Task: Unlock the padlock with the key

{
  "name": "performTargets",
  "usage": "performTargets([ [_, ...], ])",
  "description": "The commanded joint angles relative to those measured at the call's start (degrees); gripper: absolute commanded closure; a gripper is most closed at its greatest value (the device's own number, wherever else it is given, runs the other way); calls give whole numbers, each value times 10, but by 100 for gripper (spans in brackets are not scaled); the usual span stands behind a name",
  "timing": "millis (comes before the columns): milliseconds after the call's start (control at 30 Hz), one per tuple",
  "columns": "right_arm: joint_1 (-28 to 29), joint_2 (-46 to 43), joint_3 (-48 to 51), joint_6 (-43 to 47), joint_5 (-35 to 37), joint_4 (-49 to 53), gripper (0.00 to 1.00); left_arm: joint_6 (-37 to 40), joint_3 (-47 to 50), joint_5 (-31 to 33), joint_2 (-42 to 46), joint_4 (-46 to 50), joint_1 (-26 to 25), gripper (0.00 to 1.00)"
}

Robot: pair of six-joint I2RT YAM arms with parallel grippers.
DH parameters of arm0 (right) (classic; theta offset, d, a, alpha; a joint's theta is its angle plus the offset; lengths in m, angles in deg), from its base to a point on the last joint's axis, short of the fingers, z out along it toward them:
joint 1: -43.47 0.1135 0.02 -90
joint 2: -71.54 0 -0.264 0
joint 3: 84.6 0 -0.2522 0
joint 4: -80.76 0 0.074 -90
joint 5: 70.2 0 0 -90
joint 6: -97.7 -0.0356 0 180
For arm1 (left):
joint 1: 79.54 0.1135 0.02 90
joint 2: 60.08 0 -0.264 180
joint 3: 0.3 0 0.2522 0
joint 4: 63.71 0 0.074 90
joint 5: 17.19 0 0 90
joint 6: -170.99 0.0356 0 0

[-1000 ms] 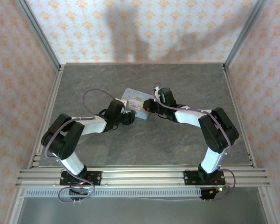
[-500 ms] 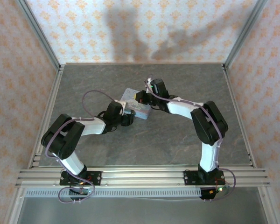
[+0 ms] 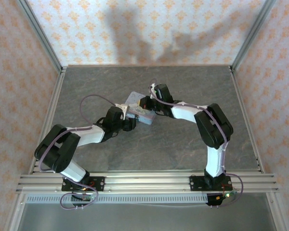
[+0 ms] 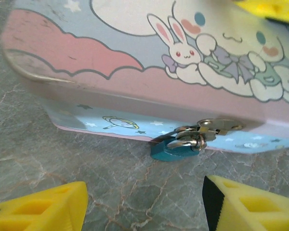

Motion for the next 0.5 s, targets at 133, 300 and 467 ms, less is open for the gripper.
performTargets([
  [133, 23, -35, 103, -26, 13, 27, 100, 9, 45, -19, 57, -11, 1, 35],
  [300, 20, -42, 119, -23, 24, 27, 100, 29, 59, -29, 67, -4, -6, 36],
  [467, 12, -52, 119, -22, 26, 30, 100, 47, 58, -33, 51, -13, -8, 37],
])
